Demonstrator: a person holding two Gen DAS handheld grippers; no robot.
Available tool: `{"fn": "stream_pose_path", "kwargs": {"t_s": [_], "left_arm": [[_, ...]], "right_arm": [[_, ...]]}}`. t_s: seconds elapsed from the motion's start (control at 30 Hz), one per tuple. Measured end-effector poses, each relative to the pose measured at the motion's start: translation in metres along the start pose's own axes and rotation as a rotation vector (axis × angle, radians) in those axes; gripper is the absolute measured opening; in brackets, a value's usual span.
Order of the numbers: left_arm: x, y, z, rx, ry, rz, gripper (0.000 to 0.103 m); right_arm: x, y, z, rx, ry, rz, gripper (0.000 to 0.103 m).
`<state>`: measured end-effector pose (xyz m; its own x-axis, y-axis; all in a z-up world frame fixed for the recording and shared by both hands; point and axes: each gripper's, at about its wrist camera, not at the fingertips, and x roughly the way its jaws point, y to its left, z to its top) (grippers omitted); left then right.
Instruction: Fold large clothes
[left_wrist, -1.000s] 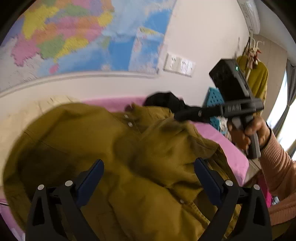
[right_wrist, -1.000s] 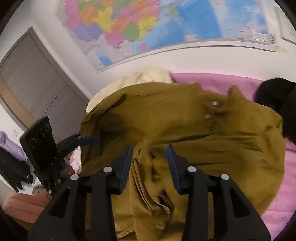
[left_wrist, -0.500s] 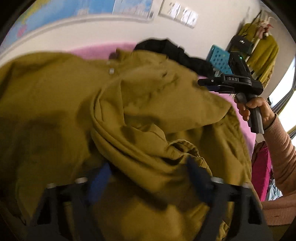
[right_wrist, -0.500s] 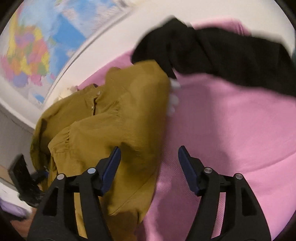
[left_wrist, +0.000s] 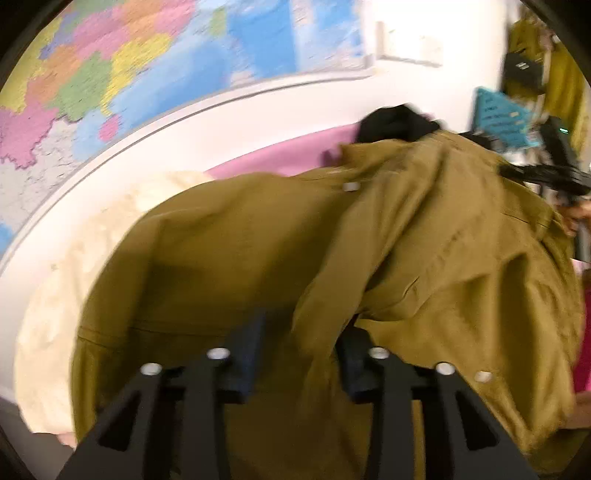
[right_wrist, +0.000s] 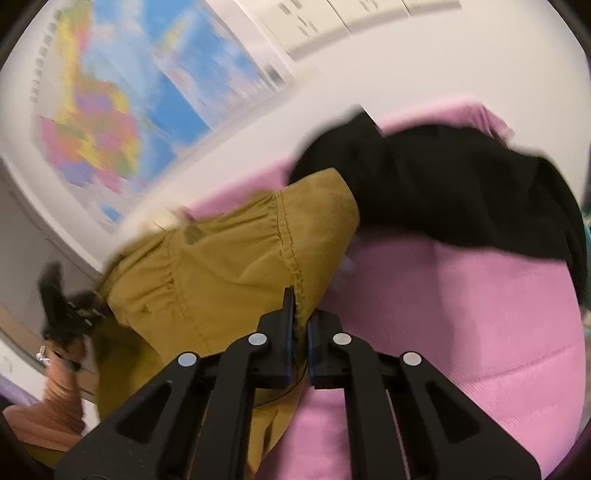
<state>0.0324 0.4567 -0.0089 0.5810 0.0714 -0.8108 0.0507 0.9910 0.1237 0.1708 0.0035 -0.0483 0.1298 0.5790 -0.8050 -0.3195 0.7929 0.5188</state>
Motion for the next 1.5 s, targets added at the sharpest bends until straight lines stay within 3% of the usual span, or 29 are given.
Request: {"fn": "stream_pose_path", "kwargs": {"t_s": [0.03, 0.07, 0.13, 0.17, 0.23, 0.27, 0.33, 0.37, 0.43, 0.47, 0.53, 0.6, 0.67, 0.7, 0.73, 0.83, 0.97, 1.07, 1.13, 1.23, 1.27, 1.3, 1.33, 1.4, 1.5], "left_arm": [[0.008, 0.007, 0.000, -0.034, 0.018, 0.028, 0.058], [0.012, 0.012, -0.002, -0.059, 0.029, 0.018, 0.060], [0.018, 0.023, -0.009, -0.110, 0.040, -0.067, 0.068], [0.017, 0.027, -0.014, -0.120, 0.027, -0.080, 0.070], [0.015, 0.027, -0.021, -0.118, 0.022, -0.113, 0.084], [0.016, 0.027, -0.025, -0.110, 0.024, -0.123, 0.084], [0.021, 0.018, -0.029, -0.095, 0.047, -0.099, 0.081], [0.024, 0.014, -0.030, -0.090, 0.060, -0.089, 0.074], [0.031, 0.009, -0.026, -0.097, 0.078, -0.079, 0.031], [0.035, 0.012, -0.024, -0.108, 0.084, -0.074, 0.028], [0.036, 0.017, -0.015, -0.128, 0.057, -0.067, 0.029], [0.041, 0.019, -0.007, -0.153, 0.072, -0.053, 0.029], [0.039, 0.017, -0.005, -0.154, 0.078, -0.066, 0.040], [0.031, 0.015, -0.006, -0.144, 0.044, -0.035, 0.050], [0.021, 0.012, -0.008, -0.132, 0.006, -0.007, 0.061], [-0.020, 0.014, -0.022, -0.127, -0.115, 0.013, 0.070], [-0.068, 0.030, -0.058, -0.177, -0.222, 0.097, 0.081], [-0.080, 0.041, -0.088, -0.229, -0.199, 0.180, 0.086], [-0.077, 0.048, -0.114, -0.250, -0.140, 0.240, 0.086], [-0.065, 0.060, -0.139, -0.310, -0.067, 0.211, 0.085], [-0.059, 0.060, -0.145, -0.318, -0.043, 0.221, 0.082], [-0.052, 0.061, -0.151, -0.317, -0.014, 0.245, 0.063], [-0.048, 0.062, -0.155, -0.318, 0.008, 0.245, 0.037], [-0.050, 0.073, -0.159, -0.354, 0.011, 0.197, 0.012], [-0.083, 0.097, -0.149, -0.380, -0.069, 0.218, 0.010]], "right_arm": [[0.010, -0.009, -0.005, 0.033, 0.024, -0.016, 0.007], [0.016, -0.014, -0.007, 0.050, 0.035, -0.025, 0.007], [0.028, -0.025, -0.015, 0.090, 0.054, -0.044, 0.009], [0.030, -0.028, -0.018, 0.098, 0.056, -0.042, 0.009], [0.028, -0.025, -0.019, 0.081, 0.052, -0.054, 0.010], [0.027, -0.022, -0.017, 0.072, 0.048, -0.061, 0.010], [0.021, -0.017, -0.015, 0.045, 0.031, -0.077, 0.010], [0.020, -0.015, -0.014, 0.038, 0.025, -0.087, 0.010], [0.015, -0.019, -0.014, 0.044, 0.017, -0.105, 0.010], [0.015, -0.020, -0.014, 0.055, 0.020, -0.110, 0.010], [0.015, -0.016, -0.014, 0.045, 0.018, -0.201, 0.026], [0.006, -0.004, -0.015, 0.004, -0.020, -0.262, 0.030], [-0.008, 0.024, -0.014, -0.069, -0.081, -0.305, 0.037], [-0.013, 0.038, -0.015, -0.108, -0.104, -0.300, 0.039], [-0.016, 0.057, -0.016, -0.157, -0.125, -0.275, 0.041], [-0.005, 0.110, -0.021, -0.291, -0.109, -0.166, 0.049], [0.045, 0.180, -0.042, -0.461, 0.035, 0.037, 0.049], [0.079, 0.225, -0.064, -0.546, 0.141, 0.185, 0.049], [0.092, 0.253, -0.081, -0.609, 0.184, 0.253, 0.052], [0.105, 0.290, -0.103, -0.677, 0.243, 0.343, 0.055], [0.108, 0.300, -0.110, -0.695, 0.263, 0.367, 0.055], [0.111, 0.310, -0.117, -0.710, 0.280, 0.394, 0.055], [0.114, 0.319, -0.123, -0.725, 0.296, 0.415, 0.055], [0.116, 0.333, -0.134, -0.754, 0.314, 0.435, 0.055], [0.115, 0.352, -0.142, -0.786, 0.322, 0.484, 0.055]]}}
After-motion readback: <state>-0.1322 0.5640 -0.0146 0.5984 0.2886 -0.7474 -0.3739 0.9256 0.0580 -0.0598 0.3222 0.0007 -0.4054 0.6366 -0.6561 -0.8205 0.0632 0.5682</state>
